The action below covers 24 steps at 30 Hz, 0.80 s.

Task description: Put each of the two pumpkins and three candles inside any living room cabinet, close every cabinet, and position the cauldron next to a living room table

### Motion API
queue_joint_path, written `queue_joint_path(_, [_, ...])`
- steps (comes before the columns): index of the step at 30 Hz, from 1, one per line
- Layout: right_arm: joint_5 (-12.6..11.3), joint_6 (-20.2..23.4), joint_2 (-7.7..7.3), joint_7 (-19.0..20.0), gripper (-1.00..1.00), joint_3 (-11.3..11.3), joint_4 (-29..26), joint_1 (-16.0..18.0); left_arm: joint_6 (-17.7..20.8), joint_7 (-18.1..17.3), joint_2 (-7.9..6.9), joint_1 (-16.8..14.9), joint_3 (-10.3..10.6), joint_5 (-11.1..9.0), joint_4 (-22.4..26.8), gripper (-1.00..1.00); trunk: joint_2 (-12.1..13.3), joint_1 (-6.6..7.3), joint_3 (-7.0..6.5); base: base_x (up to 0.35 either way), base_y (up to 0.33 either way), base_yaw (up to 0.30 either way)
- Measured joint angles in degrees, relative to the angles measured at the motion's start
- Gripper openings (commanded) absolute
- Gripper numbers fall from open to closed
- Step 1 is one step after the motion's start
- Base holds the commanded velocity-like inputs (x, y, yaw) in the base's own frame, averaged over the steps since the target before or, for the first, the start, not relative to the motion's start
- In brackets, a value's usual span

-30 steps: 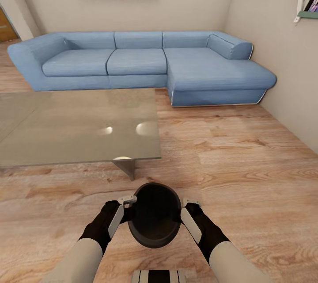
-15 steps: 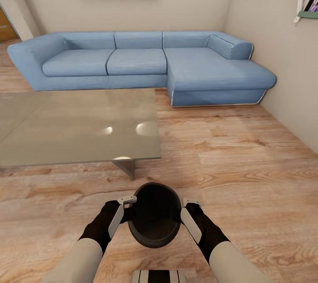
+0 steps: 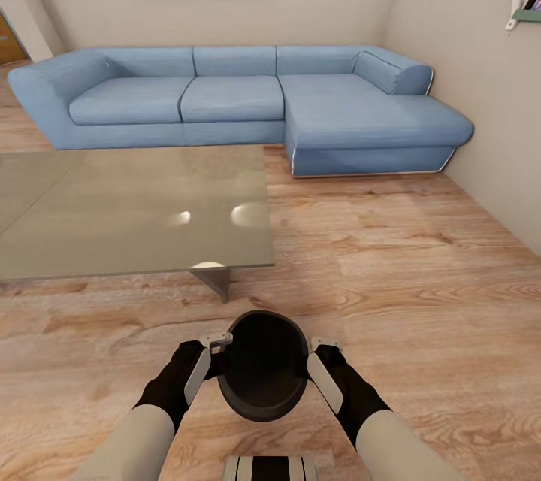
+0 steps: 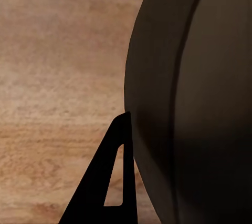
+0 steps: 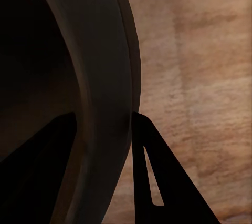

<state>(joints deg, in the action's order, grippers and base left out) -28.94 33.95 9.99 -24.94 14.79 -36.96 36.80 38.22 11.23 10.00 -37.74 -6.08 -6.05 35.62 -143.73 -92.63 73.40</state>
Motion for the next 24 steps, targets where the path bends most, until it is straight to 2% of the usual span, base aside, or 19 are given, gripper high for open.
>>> queue_joint_path(24, [-0.1,-0.1,0.00,0.0,-1.00,0.0,0.0,0.0,0.0,0.0,0.00,0.0,0.0,0.0,0.0,-1.00,0.0,-0.03,0.22,0.000,0.000,0.000])
